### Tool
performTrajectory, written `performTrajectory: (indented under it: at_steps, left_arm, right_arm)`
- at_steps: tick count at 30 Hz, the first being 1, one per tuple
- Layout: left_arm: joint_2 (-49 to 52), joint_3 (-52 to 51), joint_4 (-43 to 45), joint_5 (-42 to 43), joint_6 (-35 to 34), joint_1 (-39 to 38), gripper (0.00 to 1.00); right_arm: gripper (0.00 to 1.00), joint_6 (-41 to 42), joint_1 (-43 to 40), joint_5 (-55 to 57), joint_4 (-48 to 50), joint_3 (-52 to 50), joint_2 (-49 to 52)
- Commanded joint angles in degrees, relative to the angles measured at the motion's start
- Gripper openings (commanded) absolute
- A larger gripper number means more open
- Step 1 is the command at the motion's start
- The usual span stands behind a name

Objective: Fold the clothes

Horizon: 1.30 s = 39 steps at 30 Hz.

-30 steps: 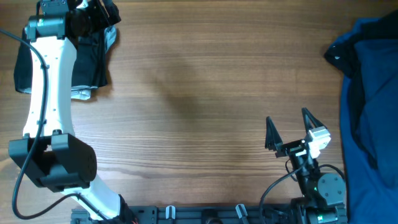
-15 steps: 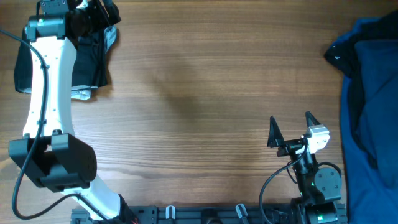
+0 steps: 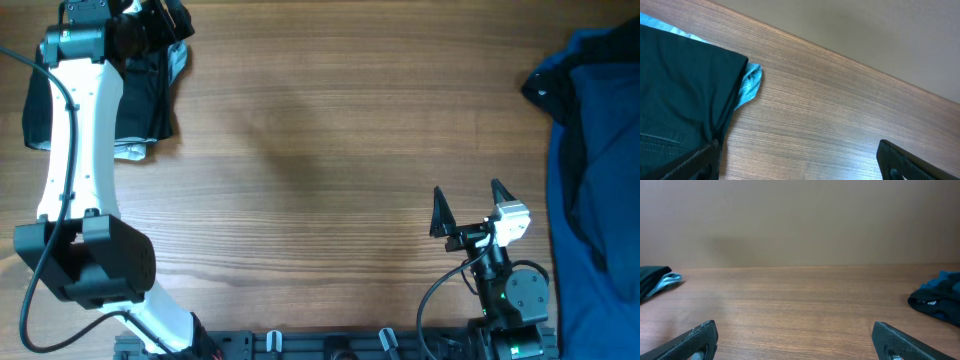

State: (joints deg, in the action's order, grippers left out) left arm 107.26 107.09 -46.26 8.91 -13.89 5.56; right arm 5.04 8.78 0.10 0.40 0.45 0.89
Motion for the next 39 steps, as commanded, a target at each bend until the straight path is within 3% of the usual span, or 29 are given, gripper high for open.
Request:
performTrajectory:
  at_steps: [1,5,9,11,18,20,24,26,39]
  left_arm:
    - [-1.38,-0.04,-1.57,0.68,-0.31,-0.72,1.00]
    - [-11.65,-0.07,-4.26,-2.56,-0.28,-0.96,1.00]
    - [-30.60,-1.60,-6.82,-2.51,-0.31,-0.96,1.00]
    - [-41.66,-9.99,-6.78,-2.47,-0.31,-0.96,1.00]
    - [-73.20,-54.77,-6.12,1.42,-0.87,-0.96,1.00]
    - [-78.42,-65.55,-0.20,1.99,-4.76,-0.96,1.00]
    - [-89.59,-89.37,30.64,2.01,-5.05,-0.96,1.00]
    - [-93.74,-95.91,38.53,1.99,-5.01,-0.96,1.00]
    - [-104.24,-106.05,40.96,-3.98,-4.35,-4.13,1.00]
  right_arm:
    - [1.00,-0.55,-0.28,1.22,0.15,-0.15,-0.61]
    - [1.00,-0.55,-0.28,1.22,0.15,-0.15,-0.61]
    - [1.00,-0.55,-0.28,1.20,0.15,-0.15,-0.61]
    - [1.00,-0.55,-0.28,1.20,0.15,-0.15,-0.61]
    - [1.00,-0.52,-0.28,1.22,0.15,-0.15,-0.61]
    - [1.00,-0.55,-0.28,1.22,0.13,-0.15,-0.61]
    - [1.00,-0.52,-0.28,1.22,0.13,-0.15,-0.61]
    - [1.00,-0.52,-0.28,1.20,0.13,-0.15,-0.61]
    - [0.99,-0.55,-0.28,1.22,0.15,-0.15,-0.61]
